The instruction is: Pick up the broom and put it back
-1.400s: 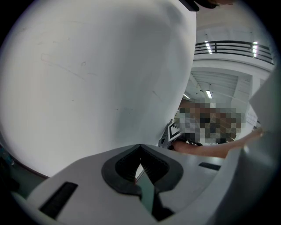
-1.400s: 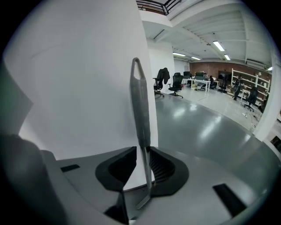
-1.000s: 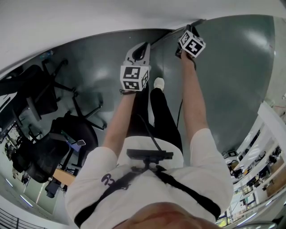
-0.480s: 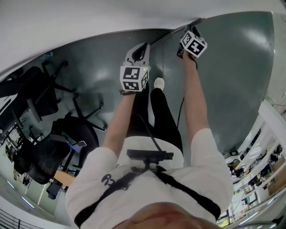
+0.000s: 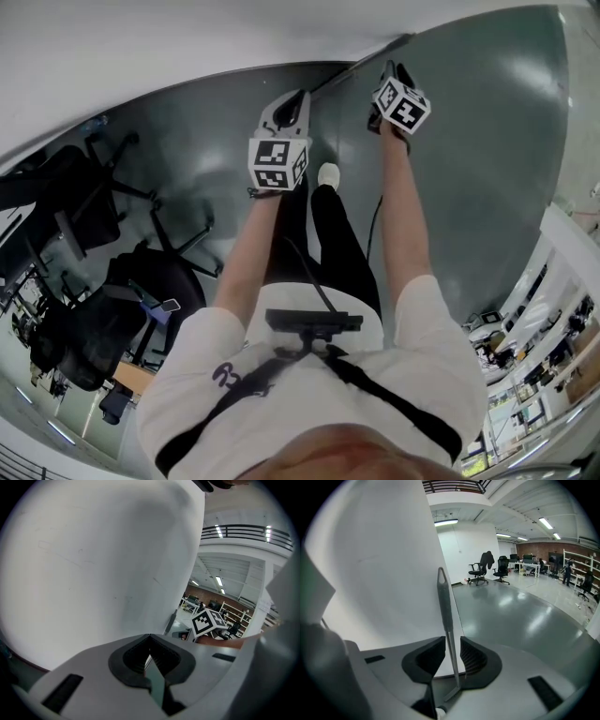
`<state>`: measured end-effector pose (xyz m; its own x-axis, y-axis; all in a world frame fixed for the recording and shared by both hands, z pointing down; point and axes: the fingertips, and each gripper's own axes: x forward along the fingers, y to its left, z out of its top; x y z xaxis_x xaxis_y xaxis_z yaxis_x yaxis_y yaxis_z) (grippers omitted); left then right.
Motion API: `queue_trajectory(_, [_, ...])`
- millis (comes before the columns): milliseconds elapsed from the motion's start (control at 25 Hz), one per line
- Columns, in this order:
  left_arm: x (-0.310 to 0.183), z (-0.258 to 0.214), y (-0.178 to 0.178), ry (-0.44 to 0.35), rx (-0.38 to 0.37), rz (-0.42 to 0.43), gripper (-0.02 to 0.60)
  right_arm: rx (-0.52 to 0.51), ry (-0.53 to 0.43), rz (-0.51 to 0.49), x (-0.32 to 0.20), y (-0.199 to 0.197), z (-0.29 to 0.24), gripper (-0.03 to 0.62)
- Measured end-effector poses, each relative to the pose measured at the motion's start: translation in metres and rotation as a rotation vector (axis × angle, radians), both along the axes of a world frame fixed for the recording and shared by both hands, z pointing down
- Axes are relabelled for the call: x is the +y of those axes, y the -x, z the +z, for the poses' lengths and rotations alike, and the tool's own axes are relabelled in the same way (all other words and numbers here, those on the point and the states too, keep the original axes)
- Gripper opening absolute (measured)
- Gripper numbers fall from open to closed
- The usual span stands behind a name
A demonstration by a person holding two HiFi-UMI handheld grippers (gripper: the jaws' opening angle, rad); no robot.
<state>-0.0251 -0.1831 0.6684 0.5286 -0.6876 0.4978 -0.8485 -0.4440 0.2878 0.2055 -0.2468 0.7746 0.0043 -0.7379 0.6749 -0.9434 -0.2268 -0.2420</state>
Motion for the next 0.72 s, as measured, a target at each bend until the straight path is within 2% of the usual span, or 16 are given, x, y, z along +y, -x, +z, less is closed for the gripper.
queue_trajectory(360, [0.020,-0.047,-0.013,-0.050,0.003,0.010,0.012,0.016,-0.092,-0.047,0.056,0.007,-0.077,0.081])
queue_trajectory(640, [0.037,-0.099,-0.024,-0.103,0.017,0.014,0.012,0.050,-0.232,-0.093,0.084,0.016,-0.169,0.080])
queue_trajectory(720, [0.045,-0.116,-0.028,-0.121,0.025,0.011,0.012,0.066,-0.275,-0.100,0.097,0.016,-0.195,0.023])
